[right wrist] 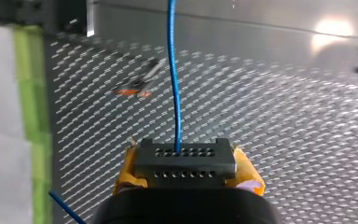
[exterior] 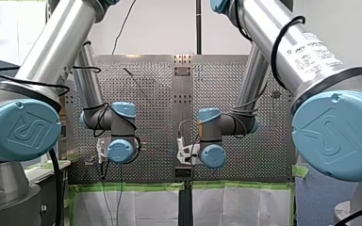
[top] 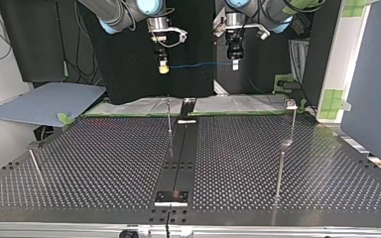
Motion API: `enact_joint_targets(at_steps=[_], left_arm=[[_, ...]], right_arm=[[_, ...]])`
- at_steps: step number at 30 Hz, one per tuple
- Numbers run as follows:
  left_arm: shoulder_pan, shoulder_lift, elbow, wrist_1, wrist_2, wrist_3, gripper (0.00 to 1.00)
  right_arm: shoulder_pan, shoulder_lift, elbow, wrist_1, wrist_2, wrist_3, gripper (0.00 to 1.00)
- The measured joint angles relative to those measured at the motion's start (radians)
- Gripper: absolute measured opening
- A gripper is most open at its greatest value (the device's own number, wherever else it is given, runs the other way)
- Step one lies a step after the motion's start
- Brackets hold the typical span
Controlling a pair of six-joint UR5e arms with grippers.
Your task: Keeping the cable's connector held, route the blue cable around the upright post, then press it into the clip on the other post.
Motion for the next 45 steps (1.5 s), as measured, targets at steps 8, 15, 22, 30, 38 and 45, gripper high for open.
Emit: enact_joint_targets(at_steps=[8, 15, 22, 30, 38, 45], left_arm=[[0.000, 0.000, 0.000, 0.000, 0.000, 0.000, 0.00], [0.001, -0.002, 0.000, -0.001, 0.001, 0.001, 0.00], [0.048, -0.009, 0.011, -0.052, 0.051, 0.014, 0.00], [0.075, 0.063, 0.012, -0.129, 0.071, -0.018, 0.00], [0.090, 0.137, 0.013, -0.205, 0.015, -0.040, 0.00], [0.111, 0.203, 0.016, -0.271, -0.009, -0.047, 0.00]], right_arm=[[0.000, 0.024, 0.000, 0.000, 0.009, 0.000, 0.00], [0.000, 0.024, 0.001, 0.001, 0.009, 0.001, 0.00], [0.007, -0.027, -0.004, 0.043, -0.008, 0.033, 0.00], [0.007, -0.105, -0.011, 0.044, -0.078, 0.105, 0.00], [0.002, -0.179, -0.058, 0.083, -0.148, 0.156, 0.00], [-0.002, -0.245, -0.123, 0.144, -0.169, 0.159, 0.00]])
